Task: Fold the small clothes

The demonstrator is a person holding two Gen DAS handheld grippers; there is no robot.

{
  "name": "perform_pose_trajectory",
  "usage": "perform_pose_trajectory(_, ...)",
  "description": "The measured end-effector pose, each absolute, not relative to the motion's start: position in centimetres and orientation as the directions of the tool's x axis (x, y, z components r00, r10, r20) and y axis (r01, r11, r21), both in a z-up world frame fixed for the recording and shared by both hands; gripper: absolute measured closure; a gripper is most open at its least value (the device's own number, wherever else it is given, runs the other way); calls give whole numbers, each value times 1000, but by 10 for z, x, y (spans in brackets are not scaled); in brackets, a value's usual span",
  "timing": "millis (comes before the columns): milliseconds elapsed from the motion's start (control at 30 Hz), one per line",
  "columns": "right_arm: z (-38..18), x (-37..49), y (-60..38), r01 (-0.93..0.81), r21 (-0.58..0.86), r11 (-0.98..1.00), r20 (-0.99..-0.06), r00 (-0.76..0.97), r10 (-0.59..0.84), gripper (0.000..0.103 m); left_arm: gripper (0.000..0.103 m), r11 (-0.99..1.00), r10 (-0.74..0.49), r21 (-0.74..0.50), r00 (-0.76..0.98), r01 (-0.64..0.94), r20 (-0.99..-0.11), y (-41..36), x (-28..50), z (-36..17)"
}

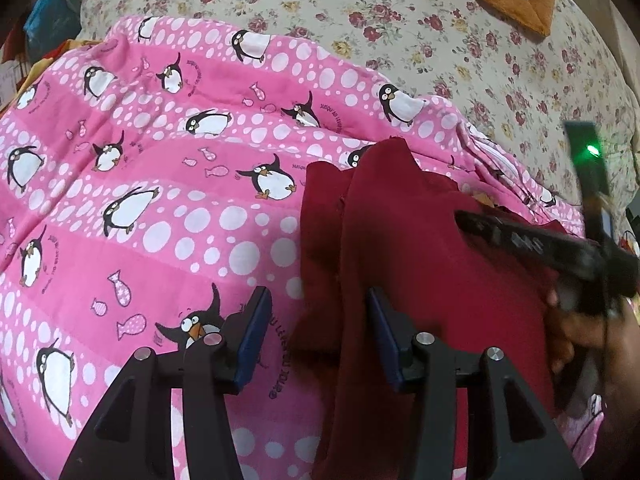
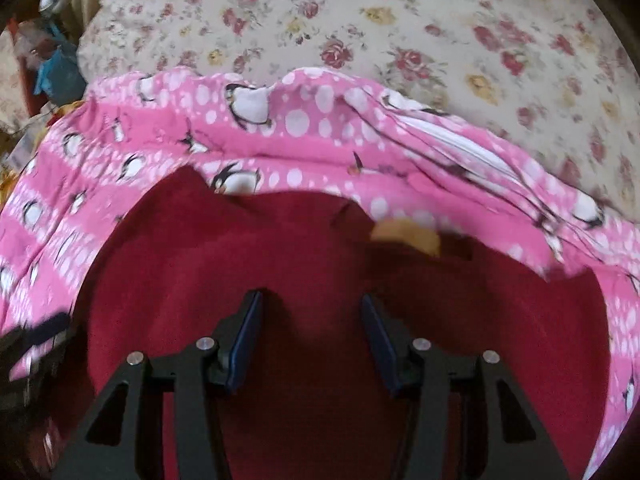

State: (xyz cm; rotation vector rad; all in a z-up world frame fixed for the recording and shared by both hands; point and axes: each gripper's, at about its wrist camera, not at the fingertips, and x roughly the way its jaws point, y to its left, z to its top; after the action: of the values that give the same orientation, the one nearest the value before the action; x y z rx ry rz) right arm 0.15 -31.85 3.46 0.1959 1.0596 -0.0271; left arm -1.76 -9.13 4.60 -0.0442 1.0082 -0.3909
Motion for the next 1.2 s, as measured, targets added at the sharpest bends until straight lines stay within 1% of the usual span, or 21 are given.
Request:
perform_pose_trajectory(67, 32, 12, -321, 135, 148, 980, -875, 480, 66, 48, 73, 929, -343, -222, 465, 297, -816, -91, -16, 46)
perform_pose_trajectory(167, 45, 8, -316, 126, 120, 985, -862, 505, 40, 48, 73, 928, -347, -229, 460, 293, -817, -90, -16, 46)
perform_pose_trajectory(267, 60, -4, -307, 87, 162, 983, -834, 545, 89, 48, 73, 929, -348, -232, 459, 290, -817, -90, -16, 46)
perform_pose_trajectory(367, 59, -1, -287, 19, 156, 988, -846, 518, 124, 48, 73, 927, -354, -241, 455, 287, -817, -88, -17, 46)
perform_pose_trajectory(467, 44, 13, -266, -8, 106, 994, -874, 476, 97, 48, 73, 925, -361, -255, 449, 280, -817, -87, -16, 45)
perform_pose_trajectory(533, 36, 23, -258, 1, 60, 998, -874, 484, 52, 45, 72, 925, -363, -261, 445, 276, -819, -87, -14, 44)
perform_pose_trajectory(667, 26, 43, -255, 51, 48, 998, -874, 486, 17, 44, 71, 925, -362, -259, 444, 277, -819, -89, -12, 44)
perform_pose_trajectory(767, 27, 46, -259, 52, 41, 998, -869, 496, 10, 42, 70, 925, -364, -263, 442, 273, -820, -89, -11, 43)
perform_pose_trajectory(967, 62, 3, -281, 46, 125, 991, -836, 543, 80, 42, 70, 922, -376, -284, 431, 263, -821, -86, -11, 44)
perform_pose_trajectory(1100, 75, -42, -307, 73, 97, 993, -846, 532, 44, 42, 69, 921, -378, -289, 428, 260, -821, -86, -11, 45)
perform_pose_trajectory(1200, 65, -66, -328, 112, 86, 990, -859, 512, 17, 42, 69, 923, -375, -286, 431, 258, -821, -86, -11, 45)
